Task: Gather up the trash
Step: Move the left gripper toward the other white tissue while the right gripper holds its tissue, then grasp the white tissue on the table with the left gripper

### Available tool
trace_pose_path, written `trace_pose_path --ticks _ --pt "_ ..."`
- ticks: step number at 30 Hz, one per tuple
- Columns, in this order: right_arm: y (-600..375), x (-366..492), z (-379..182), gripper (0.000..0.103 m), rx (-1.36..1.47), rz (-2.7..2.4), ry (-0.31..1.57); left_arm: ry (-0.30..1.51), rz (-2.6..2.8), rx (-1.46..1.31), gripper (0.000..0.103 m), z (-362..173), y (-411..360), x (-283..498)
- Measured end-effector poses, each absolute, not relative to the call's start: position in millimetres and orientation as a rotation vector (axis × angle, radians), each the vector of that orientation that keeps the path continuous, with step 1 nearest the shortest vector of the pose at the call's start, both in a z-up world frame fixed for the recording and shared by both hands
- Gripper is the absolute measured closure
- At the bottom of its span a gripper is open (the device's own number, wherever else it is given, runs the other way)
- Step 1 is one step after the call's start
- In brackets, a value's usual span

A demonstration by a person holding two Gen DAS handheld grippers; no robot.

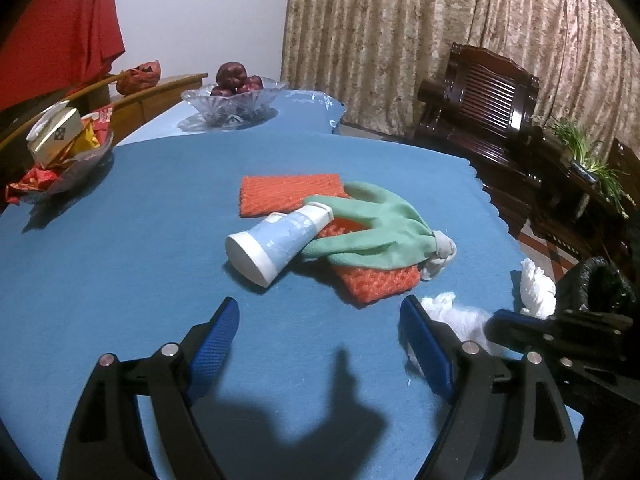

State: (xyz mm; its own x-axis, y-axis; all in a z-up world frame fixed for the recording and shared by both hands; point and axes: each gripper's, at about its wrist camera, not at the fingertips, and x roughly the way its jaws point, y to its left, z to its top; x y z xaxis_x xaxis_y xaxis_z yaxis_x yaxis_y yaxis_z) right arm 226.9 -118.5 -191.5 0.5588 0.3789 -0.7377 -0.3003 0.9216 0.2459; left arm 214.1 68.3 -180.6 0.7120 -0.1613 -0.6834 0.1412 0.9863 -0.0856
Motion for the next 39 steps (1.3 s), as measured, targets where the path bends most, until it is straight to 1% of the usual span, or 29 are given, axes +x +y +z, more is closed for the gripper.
trace_pose_path --ticks 1,2,4,8,11,17,18,20,21,22,23,26,33,34,35,36,38,39 --pt "-126.8 223.6 -189.1 0.067 0.114 0.372 0.887 0.762 -0.171 -0.028 0.022 -180.7 67.4 214.1" --pt "-134.1 220.8 -186.9 0.06 0.127 0.353 0.878 0.763 -0.175 -0.028 0.022 -181.3 65.4 213.7" --pt "-150.2 214.9 -182.1 0.059 0.13 0.285 0.853 0.766 -0.191 -0.028 0.022 -182.4 58.8 212.5" --pt "-178.0 213.6 -183.8 0.048 0.102 0.117 0.836 0.772 -0.235 -0.025 0.022 -185.0 40.8 208.7" --pt "-194.5 222.0 -195.0 0.048 0.107 0.066 0.87 0.785 -0.268 -0.014 0.022 -190.0 27.2 205.6" --pt "-193.4 233.3 -216.1 0.048 0.081 0.059 0.926 0.804 -0.296 0.002 0.022 -197.0 13.8 203.8" --pt "-192.7 233.6 -218.2 0.05 0.074 0.06 0.932 0.804 -0.296 0.004 0.022 -197.7 12.6 203.9" --pt "-191.1 235.6 -221.0 0.063 0.055 0.057 0.943 0.806 -0.299 0.003 0.022 -198.6 11.1 203.8" --pt "-191.5 235.6 -221.1 0.066 0.051 0.057 0.942 0.808 -0.303 0.002 0.022 -199.4 10.5 203.6" --pt "-192.0 235.4 -220.3 0.072 0.047 0.063 0.938 0.81 -0.307 0.002 0.021 -200.3 8.3 202.9" --pt "-192.3 234.4 -218.9 0.076 0.044 0.068 0.935 0.813 -0.311 0.002 0.021 -201.3 6.8 202.5" --pt "-193.0 231.7 -212.7 0.079 0.041 0.078 0.913 0.826 -0.33 0.0 0.021 -205.9 0.3 202.7" --pt "-202.0 222.0 -200.4 0.079 0.059 0.084 0.875 0.868 -0.362 0.011 0.022 -217.3 -17.9 207.3" --pt "-203.4 220.2 -199.2 0.079 0.062 0.086 0.872 0.877 -0.365 0.019 0.026 -219.3 -20.8 208.3" --pt "-203.9 218.9 -199.2 0.079 0.063 0.088 0.871 0.888 -0.374 0.021 0.039 -221.4 -23.4 208.8" --pt "-203.1 218.0 -198.2 0.079 0.065 0.089 0.869 0.906 -0.386 0.021 0.045 -224.1 -26.1 210.0" --pt "-204.4 215.3 -195.6 0.079 0.074 0.094 0.866 0.929 -0.388 0.017 0.068 -227.9 -27.8 210.9" --pt "-204.9 213.7 -193.7 0.079 0.079 0.096 0.863 0.928 -0.382 0.02 0.071 -228.0 -27.5 210.1"
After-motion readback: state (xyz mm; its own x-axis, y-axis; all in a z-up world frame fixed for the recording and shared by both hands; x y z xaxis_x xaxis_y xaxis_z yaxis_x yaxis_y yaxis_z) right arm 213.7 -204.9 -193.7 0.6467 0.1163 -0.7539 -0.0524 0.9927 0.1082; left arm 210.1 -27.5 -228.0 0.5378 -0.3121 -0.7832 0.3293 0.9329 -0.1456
